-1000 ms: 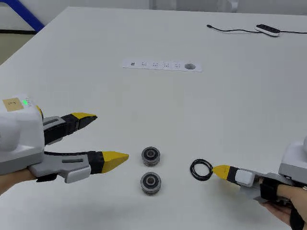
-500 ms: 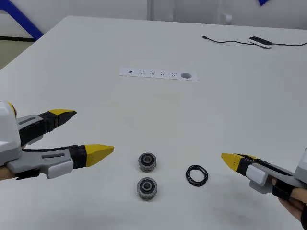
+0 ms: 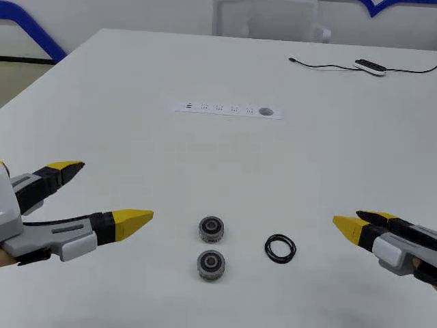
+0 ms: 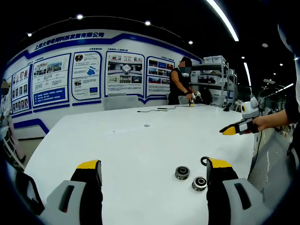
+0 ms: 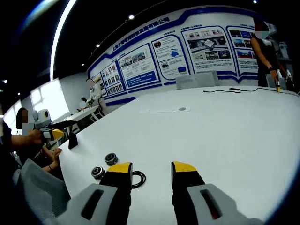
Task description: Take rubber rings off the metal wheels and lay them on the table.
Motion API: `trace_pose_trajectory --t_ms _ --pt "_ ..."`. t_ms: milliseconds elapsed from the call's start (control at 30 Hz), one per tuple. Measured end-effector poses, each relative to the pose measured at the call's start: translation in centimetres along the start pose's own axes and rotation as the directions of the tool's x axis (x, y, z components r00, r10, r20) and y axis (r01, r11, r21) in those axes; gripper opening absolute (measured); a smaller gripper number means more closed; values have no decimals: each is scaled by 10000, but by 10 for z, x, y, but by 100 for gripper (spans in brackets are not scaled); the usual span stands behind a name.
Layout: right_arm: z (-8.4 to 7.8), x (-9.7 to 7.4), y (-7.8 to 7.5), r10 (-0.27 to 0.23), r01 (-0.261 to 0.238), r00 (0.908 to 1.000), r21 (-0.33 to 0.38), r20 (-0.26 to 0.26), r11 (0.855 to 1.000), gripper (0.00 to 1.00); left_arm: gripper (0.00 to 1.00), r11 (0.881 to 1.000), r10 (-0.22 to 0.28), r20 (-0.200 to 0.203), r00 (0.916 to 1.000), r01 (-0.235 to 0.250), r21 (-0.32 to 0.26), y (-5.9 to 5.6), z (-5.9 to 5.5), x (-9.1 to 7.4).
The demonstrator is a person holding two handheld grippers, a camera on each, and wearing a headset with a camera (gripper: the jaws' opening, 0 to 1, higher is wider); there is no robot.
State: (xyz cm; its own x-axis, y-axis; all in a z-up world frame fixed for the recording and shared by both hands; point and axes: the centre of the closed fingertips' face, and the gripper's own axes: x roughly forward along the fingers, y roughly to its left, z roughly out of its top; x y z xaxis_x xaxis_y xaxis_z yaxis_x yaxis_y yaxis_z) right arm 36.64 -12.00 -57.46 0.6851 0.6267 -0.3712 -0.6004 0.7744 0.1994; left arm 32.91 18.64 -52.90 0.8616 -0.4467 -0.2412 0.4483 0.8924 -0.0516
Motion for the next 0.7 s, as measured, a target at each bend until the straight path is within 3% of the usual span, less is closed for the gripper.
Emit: trace_pose_trajectory --t_ms 267,333,433,533,700 --pt "-3 1 4 -55 9 9996 -1721 -260 9851 48 99 9998 169 -108 9998 -170 -82 -4 -15 -5" --pt "-6 2 5 56 -120 9993 -1766 -367 9842 51 99 9998 127 -143 9998 -129 -174 -6 -19 -5" --pt "-9 4 -3 -193 66 9981 -2086 -588 9780 55 100 9995 147 -141 9998 -150 -276 -9 -23 -3" --pt "-6 5 -4 -251 130 9984 -2251 -510 9743 60 100 9990 196 -66 9998 -199 -405 -10 -26 -2" --pt "-4 7 0 -25 -107 9985 -2368 -553 9715 61 100 9987 58 -249 9997 -70 -503 -15 -35 -2"
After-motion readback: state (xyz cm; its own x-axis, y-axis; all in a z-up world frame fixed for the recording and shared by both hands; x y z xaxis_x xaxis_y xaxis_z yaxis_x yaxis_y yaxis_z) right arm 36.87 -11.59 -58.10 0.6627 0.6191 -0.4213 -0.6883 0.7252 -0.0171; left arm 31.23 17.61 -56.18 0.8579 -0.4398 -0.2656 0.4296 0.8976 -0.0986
